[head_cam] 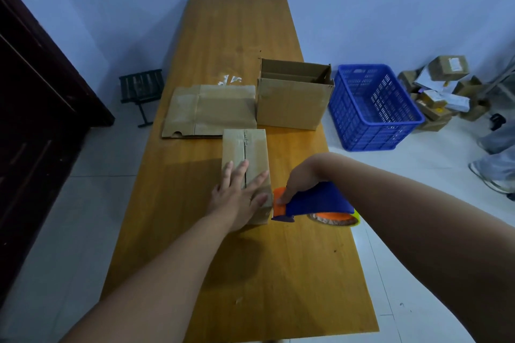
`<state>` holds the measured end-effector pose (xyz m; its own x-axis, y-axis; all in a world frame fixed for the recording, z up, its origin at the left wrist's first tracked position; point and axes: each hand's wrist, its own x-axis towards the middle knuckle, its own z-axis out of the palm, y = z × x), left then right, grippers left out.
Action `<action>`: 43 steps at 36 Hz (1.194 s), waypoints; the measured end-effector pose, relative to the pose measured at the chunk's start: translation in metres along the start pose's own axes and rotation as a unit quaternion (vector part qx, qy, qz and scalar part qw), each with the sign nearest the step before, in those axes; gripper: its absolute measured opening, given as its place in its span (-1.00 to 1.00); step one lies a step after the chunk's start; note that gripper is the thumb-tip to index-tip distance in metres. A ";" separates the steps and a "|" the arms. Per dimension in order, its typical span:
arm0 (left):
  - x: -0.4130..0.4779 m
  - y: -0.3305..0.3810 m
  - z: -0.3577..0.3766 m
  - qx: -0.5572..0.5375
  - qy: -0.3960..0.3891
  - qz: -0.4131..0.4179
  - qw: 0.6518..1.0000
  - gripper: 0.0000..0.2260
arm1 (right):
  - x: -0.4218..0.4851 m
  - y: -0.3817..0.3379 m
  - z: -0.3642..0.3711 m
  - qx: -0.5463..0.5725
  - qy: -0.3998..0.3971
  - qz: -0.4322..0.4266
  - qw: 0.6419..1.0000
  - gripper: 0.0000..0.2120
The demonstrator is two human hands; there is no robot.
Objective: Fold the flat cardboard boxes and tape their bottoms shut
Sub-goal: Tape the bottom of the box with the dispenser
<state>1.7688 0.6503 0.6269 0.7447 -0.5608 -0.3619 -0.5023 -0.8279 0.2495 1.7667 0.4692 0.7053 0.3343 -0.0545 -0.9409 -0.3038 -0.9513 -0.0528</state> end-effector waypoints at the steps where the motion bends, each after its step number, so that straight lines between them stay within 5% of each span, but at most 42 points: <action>1: 0.000 0.000 0.000 0.005 0.001 -0.001 1.000 -0.54 | 0.002 0.001 0.002 0.006 -0.004 -0.001 1.000 -0.46; 14: -0.004 0.001 -0.001 0.011 0.008 0.008 1.000 -0.52 | 0.010 -0.005 0.022 -0.003 0.050 -0.020 0.999 -0.48; 19: -0.005 0.000 -0.001 -0.012 -0.001 0.007 1.000 -0.55 | 0.016 0.017 0.053 -0.084 0.226 0.081 0.967 -0.56; 23: -0.004 -0.001 0.000 -0.014 0.010 0.011 1.000 -0.55 | 0.039 0.049 0.085 0.052 0.297 0.119 0.946 -0.53; 27: -0.002 0.005 -0.004 -0.016 0.002 -0.003 1.000 -0.55 | 0.050 0.048 0.099 0.026 0.355 0.109 0.928 -0.52; 43: 0.007 0.043 0.005 0.034 0.019 -0.085 0.996 -0.33 | 0.083 0.048 0.118 -0.089 0.373 0.076 0.920 -0.42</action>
<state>1.7502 0.6113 0.6306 0.8371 -0.4128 -0.3590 -0.3948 -0.9101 0.1258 1.6749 0.4545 0.5855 0.8397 -0.3218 -0.4374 -0.2697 -0.9463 0.1784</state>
